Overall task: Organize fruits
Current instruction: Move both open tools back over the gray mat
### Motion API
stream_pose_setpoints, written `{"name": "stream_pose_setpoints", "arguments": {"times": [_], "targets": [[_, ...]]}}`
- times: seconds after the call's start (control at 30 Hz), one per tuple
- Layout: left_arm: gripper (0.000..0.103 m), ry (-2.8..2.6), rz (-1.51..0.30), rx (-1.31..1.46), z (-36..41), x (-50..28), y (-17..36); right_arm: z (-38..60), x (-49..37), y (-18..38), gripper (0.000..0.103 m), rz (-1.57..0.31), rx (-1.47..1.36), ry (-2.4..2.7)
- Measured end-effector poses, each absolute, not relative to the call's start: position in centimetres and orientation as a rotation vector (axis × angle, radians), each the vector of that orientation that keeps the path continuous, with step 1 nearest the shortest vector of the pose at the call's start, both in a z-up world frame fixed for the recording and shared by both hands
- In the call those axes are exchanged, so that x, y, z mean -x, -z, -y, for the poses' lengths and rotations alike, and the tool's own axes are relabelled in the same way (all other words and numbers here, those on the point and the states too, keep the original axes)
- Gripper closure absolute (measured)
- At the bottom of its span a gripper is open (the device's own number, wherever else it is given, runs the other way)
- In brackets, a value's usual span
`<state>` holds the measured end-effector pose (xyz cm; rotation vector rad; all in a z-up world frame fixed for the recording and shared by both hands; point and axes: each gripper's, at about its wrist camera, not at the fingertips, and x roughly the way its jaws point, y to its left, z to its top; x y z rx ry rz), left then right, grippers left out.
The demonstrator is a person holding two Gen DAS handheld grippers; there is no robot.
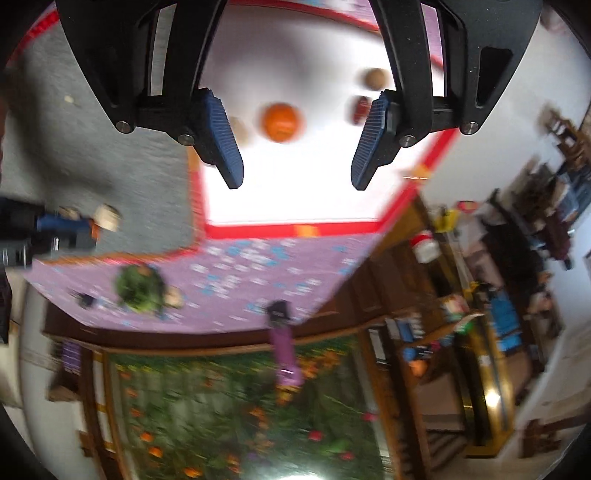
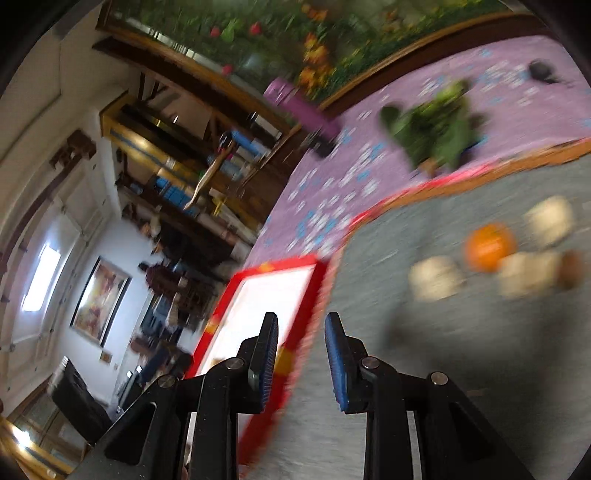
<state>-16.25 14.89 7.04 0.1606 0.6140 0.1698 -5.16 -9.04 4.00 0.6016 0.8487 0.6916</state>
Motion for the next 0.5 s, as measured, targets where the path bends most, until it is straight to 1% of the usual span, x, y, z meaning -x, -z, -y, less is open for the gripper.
{"name": "stream_pose_setpoints", "arguments": {"times": [0.17,0.27,0.4,0.5], "targets": [[0.042,-0.004,-0.683,-0.177,-10.5,14.9,-5.6,19.5,6.0,-4.0,0.078,-0.791,-0.661,-0.494],[0.042,0.058,-0.715,-0.188,-8.2,14.3,-4.9,25.0,6.3,-3.0,0.078,-0.821,-0.686,-0.337],[0.042,0.128,-0.763,-0.205,-5.3,13.6,-3.9,27.8,5.6,-1.8,0.078,-0.869,-0.708,-0.227],[0.042,0.154,-0.782,-0.22,-4.2,13.9,-3.7,27.6,4.3,-1.2,0.078,-0.901,-0.696,-0.228]]}}
